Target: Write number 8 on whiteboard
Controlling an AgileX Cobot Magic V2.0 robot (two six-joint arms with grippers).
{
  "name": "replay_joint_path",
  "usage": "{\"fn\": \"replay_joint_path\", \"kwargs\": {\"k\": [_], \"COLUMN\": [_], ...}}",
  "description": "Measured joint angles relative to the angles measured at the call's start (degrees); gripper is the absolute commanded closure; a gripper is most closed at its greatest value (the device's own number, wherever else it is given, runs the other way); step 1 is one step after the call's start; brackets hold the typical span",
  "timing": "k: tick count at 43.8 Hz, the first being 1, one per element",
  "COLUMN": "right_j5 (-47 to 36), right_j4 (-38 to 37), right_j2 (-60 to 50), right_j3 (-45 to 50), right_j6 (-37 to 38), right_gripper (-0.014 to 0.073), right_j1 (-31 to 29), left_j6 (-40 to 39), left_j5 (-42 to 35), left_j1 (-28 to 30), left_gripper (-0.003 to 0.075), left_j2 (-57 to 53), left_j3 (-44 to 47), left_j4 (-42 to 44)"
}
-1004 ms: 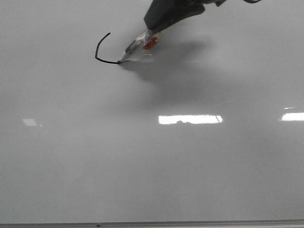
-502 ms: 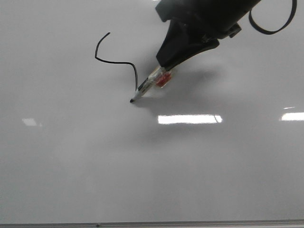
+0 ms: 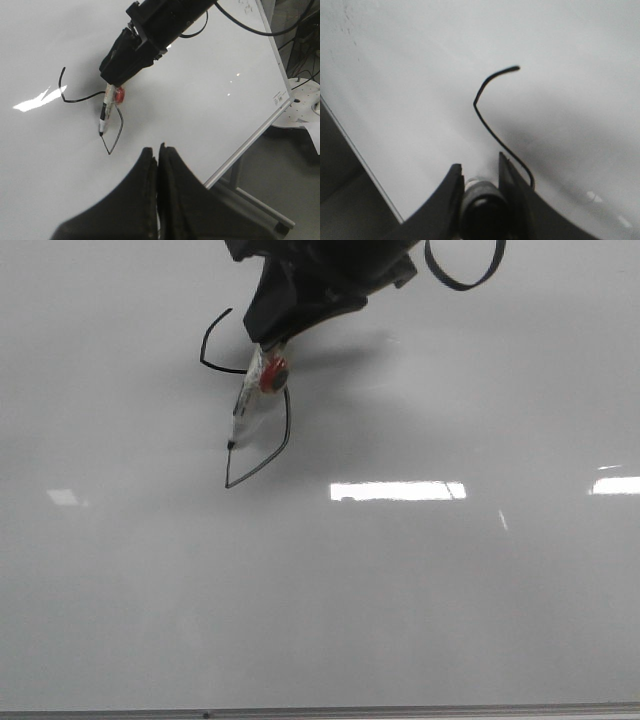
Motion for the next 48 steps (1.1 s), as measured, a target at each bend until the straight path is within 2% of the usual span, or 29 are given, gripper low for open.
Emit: {"fn": "replay_joint_path", "kwargs": {"k": [22,31,40,48], "right_j5": [-0.60,-2.87,2.44,13.75], "right_j4": [0.87,0.96,1.08,0.82], "right_j2": [0.00,1.04,5.77,1.28], "right_j3": [-8.23,-14.75,-21.01,-21.00], "right_j6": [0.23,0.23,-0.02,-0.49], "right_gripper": [0.0664,0.0664,0.0664,0.0664], "right_j1": [-3.16,-3.19,-0.61,0.60], "left_j6": [0.00,0.00,0.00,0.00], "left_j5": [0.00,-0.05,-0.05,-0.05], "left_j1": [0.00,0.00,0.00,0.00], "left_gripper": [0.0741,0.0741,0.0741,0.0741], "left_j2": [0.00,0.00,0.00,0.00], "left_j3": [0.00,0.00,0.00,0.00], "left_j4": [0.00,0.00,0.00,0.00]}}
